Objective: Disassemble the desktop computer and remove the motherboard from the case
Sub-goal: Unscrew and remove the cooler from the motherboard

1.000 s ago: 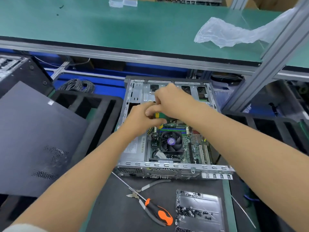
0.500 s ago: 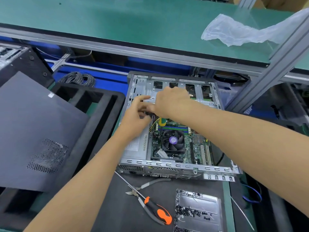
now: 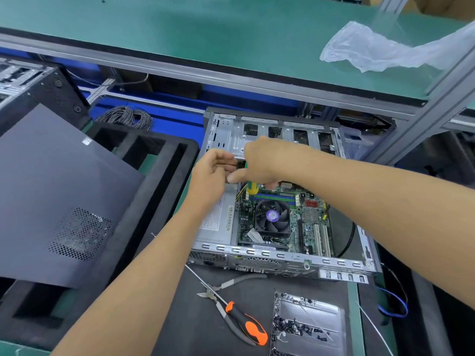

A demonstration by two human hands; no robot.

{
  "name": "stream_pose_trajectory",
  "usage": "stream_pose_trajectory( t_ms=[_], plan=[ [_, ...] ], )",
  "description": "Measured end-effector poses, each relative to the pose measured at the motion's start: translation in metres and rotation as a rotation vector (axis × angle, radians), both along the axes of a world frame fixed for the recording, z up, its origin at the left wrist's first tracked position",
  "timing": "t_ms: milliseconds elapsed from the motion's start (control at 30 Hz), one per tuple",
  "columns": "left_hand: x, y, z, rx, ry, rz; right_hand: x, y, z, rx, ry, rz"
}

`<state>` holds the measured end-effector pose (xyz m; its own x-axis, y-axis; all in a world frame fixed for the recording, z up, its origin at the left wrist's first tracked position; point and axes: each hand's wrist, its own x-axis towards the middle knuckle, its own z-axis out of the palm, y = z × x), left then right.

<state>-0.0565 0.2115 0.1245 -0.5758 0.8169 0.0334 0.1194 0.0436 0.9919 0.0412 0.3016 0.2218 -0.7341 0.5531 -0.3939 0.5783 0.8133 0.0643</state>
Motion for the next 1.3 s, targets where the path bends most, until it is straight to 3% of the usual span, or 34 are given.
stream_pose_trajectory(
  t_ms=[200, 367, 433, 667, 733, 833, 900, 1100, 1167, 1300],
  plan=[
    [-0.003, 0.0, -0.002, 0.02, -0.039, -0.033, 0.006, 0.0, 0.011, 0.054, -0.09, 0.386],
    [-0.003, 0.0, -0.003, 0.019, -0.052, 0.0, 0.007, 0.002, 0.015, 0.077, -0.181, 0.115],
    [-0.003, 0.0, -0.003, 0.011, -0.048, 0.008, 0.004, 0.001, 0.014, 0.148, -0.206, 0.128],
    [-0.004, -0.001, -0.001, 0.02, -0.059, -0.014, 0.006, -0.002, 0.008, 0.246, -0.234, 0.626],
    [-0.004, -0.001, -0.002, 0.016, -0.05, -0.019, 0.009, 0.002, 0.009, 0.186, -0.146, 0.528],
    [-0.004, 0.0, -0.003, 0.014, -0.047, -0.005, 0.011, 0.006, 0.008, 0.103, -0.06, 0.192],
    [-0.003, 0.0, -0.002, 0.013, -0.043, -0.003, 0.012, 0.006, 0.008, 0.09, -0.078, 0.126],
    [-0.004, 0.001, -0.003, 0.02, -0.043, -0.016, 0.012, 0.006, 0.01, 0.237, -0.141, 0.611],
    [-0.004, 0.0, -0.003, 0.018, -0.031, -0.021, 0.014, 0.007, 0.009, 0.185, -0.052, 0.62],
    [-0.004, -0.001, -0.002, 0.022, -0.047, -0.018, 0.016, 0.002, 0.0, 0.015, 0.073, 0.094]
  ],
)
